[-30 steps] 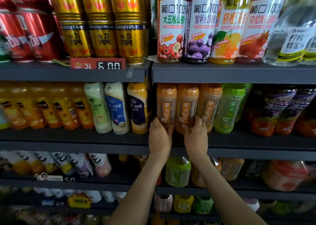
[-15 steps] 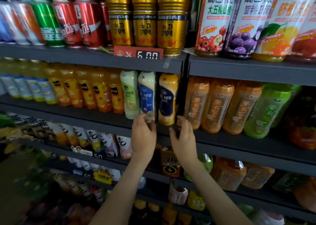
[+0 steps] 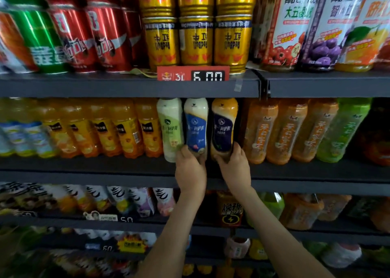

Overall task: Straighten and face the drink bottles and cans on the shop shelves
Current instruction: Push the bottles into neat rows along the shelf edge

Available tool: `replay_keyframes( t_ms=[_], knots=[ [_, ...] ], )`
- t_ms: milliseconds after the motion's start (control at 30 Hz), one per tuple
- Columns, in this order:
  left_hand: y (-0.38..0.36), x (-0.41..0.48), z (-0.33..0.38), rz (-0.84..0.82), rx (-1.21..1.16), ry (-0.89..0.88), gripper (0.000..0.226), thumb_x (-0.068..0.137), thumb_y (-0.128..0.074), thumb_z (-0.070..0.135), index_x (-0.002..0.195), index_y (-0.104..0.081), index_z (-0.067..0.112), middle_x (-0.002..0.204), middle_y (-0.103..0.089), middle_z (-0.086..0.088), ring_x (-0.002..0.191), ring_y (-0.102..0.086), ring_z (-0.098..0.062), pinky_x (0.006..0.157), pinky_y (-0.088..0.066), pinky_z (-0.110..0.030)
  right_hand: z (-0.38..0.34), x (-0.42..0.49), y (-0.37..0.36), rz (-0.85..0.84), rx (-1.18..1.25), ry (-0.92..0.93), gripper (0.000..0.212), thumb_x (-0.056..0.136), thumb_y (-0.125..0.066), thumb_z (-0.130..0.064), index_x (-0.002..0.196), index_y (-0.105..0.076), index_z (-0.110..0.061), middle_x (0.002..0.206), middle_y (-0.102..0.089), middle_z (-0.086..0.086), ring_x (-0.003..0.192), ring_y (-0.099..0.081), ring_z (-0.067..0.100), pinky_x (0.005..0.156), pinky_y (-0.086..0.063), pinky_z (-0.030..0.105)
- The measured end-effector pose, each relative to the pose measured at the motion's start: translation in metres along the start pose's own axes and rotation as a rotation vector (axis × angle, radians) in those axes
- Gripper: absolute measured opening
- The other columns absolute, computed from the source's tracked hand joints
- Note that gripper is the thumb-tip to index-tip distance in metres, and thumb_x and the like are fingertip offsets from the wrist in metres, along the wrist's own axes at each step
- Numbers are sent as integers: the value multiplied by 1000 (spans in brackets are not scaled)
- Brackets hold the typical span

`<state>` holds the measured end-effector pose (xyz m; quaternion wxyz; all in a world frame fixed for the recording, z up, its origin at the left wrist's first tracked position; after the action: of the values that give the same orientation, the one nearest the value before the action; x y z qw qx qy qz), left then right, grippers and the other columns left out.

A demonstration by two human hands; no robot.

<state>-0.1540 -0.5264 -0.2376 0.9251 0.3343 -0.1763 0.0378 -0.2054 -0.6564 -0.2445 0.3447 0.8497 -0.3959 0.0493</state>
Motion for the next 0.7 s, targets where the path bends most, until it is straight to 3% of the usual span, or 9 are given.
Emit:
replay_keyframes(
  t_ms=[133,367,467,567,700],
  knots=[
    [-3,3,2,0,-20,-44,46,85,-68,29,116,-49,1,113,-54,-17,102,-56,-35,74,-49,-43,3,3,-5,12,-38,-20,57,87,-65,-26,133,-41,-3,123,-55,17,114,-52,33,85,-47,40],
    [0,7,-4,-12,-9,-77,53,85,-67,34,120,-48,0,118,-52,-16,105,-55,-35,78,-51,-44,2,-3,-10,-9,-42,-38,65,90,-62,-24,144,-30,-5,137,-46,16,125,-44,30,93,-42,36],
    [8,3,-7,23,-43,-135,49,85,-68,29,121,-52,0,115,-56,-17,104,-57,-35,79,-51,-44,-10,-17,-3,101,4,59,65,88,-65,-16,142,-31,-2,136,-44,17,126,-41,30,97,-41,37],
    [27,0,-18,101,-35,-156,39,86,-66,19,119,-55,0,110,-59,-17,100,-58,-35,77,-50,-41,-29,-33,-1,225,34,218,61,80,-69,-4,133,-39,4,122,-48,20,115,-45,32,95,-44,39],
    [50,-1,-43,160,-4,-109,31,88,-63,13,116,-55,2,107,-57,-16,98,-57,-34,75,-47,-39,-50,-50,-18,198,87,376,49,79,-69,-1,122,-45,3,114,-49,17,110,-46,26,95,-43,34]
  ],
)
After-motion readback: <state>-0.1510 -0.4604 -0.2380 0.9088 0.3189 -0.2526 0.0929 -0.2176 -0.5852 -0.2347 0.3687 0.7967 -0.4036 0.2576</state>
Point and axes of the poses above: each hand's wrist, its own x-axis towards the middle knuckle, its own y-axis out of the back of the hand, z = x × y, the point moved 5 cm from there along x, towards the middle knuckle
